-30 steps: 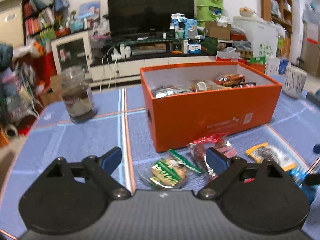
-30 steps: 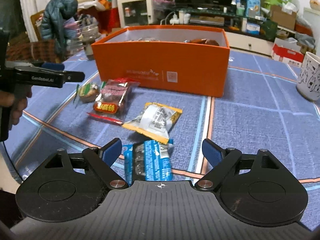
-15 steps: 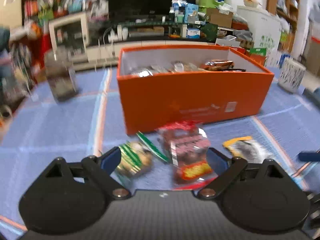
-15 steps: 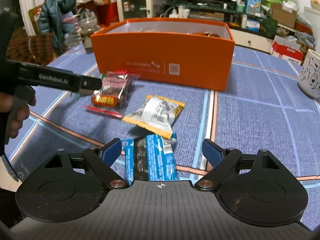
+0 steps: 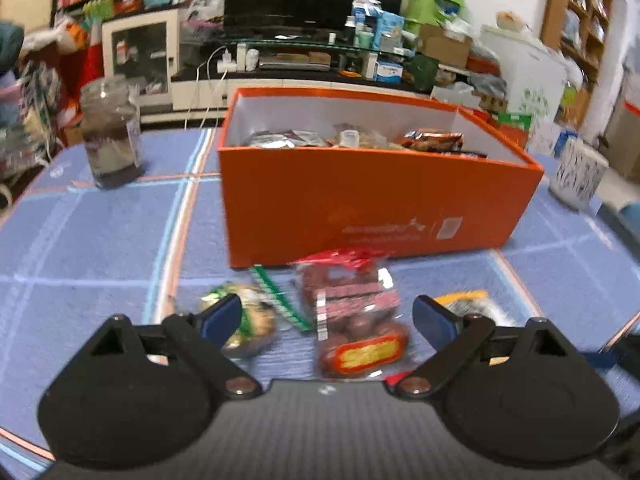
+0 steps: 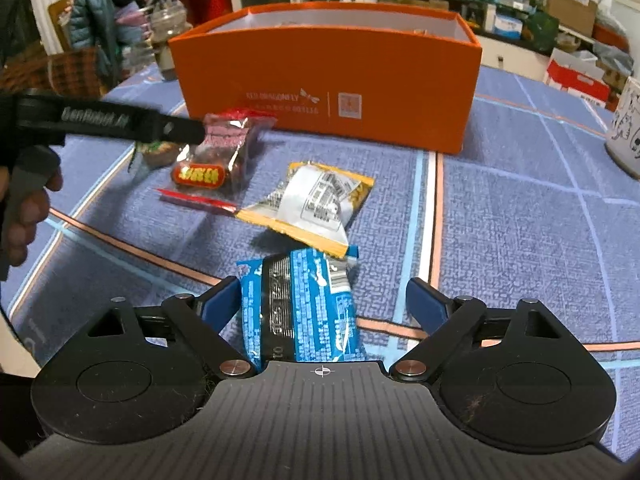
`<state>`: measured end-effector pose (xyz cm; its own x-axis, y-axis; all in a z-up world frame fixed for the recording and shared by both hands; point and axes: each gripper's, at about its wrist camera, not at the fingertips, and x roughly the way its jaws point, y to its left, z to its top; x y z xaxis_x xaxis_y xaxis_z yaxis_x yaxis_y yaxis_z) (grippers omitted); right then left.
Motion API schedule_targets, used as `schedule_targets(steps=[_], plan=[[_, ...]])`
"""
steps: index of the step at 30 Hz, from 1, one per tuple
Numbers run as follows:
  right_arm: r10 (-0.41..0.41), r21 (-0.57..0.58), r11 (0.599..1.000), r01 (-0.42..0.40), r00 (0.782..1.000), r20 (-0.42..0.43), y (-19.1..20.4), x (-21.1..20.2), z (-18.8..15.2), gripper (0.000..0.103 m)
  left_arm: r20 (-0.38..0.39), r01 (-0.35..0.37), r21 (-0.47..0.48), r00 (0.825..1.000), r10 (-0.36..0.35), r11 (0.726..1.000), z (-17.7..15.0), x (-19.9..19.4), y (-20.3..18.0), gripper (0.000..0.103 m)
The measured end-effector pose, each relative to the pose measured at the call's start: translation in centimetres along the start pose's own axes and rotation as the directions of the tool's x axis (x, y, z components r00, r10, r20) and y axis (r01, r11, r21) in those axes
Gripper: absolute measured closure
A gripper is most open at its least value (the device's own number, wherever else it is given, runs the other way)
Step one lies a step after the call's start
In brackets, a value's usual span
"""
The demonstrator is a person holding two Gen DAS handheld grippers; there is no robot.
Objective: Organize snacks
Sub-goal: 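Grasp the red-labelled bread packet with left tool while right grasps blue biscuit pack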
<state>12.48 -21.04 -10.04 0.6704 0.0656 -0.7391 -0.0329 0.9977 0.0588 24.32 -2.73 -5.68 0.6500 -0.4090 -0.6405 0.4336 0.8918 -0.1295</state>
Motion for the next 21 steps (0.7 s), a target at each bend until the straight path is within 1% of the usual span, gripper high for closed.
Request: schedule_targets(steps=[2,8,10,11,12,14,15,16,18,21], plan=[[-0.014,-0.020,1.000,0.014,1.000,0.002,0.2,0.1,-0.2,0.021,0.001,-0.008,-0.035,1.000,0.008,0.999,0.1,0.5,-0.7,0.010],[-0.026,-0.055,0.998,0.026,1.000,0.008,0.4,0.0,-0.6,0.022,-0.021,-0.030,-0.090,0.999,0.028,0.996,0.0,2.2,-1.8,0.010],[-0.024,-0.067,0.997,0.024,1.000,0.010,0.3,-0.1,-0.7,0.025,-0.035,-0.038,-0.090,0.999,0.035,0.995,-0.1,2.6,-2.1,0.010],[-0.022,-0.069,0.997,0.023,1.000,0.010,0.3,-0.1,-0.7,0.027,-0.035,-0.050,-0.083,0.998,0.048,0.995,0.0,2.8,-2.3,0.012],[-0.019,-0.071,0.997,0.020,1.000,0.011,0.2,-0.2,-0.7,0.030,-0.033,-0.061,-0.075,0.998,0.059,0.995,0.0,2.9,-2.4,0.016],[-0.014,-0.071,0.997,0.015,1.000,0.014,0.1,-0.5,-0.6,0.044,-0.042,-0.067,-0.064,0.997,0.064,0.996,0.1,3.3,-2.8,0.023],[-0.012,-0.069,0.998,0.013,1.000,0.016,0.1,-0.7,-0.5,0.062,-0.057,-0.053,-0.070,0.997,0.049,0.996,0.1,3.5,-2.8,0.030],[-0.004,-0.066,0.998,0.004,1.000,0.009,0.0,-0.8,-0.4,0.064,-0.076,-0.039,-0.080,0.997,0.033,0.996,0.1,3.7,-2.9,0.030],[0.010,-0.059,0.998,-0.010,1.000,-0.003,-0.1,-1.0,-0.3,0.064,-0.108,-0.029,-0.071,0.994,0.021,0.997,-0.2,4.1,-3.2,0.035],[0.016,-0.063,0.998,-0.017,1.000,-0.009,0.0,-1.0,-0.3,0.064,-0.108,-0.033,-0.031,0.994,0.030,0.999,-0.6,4.2,-3.7,0.035]])
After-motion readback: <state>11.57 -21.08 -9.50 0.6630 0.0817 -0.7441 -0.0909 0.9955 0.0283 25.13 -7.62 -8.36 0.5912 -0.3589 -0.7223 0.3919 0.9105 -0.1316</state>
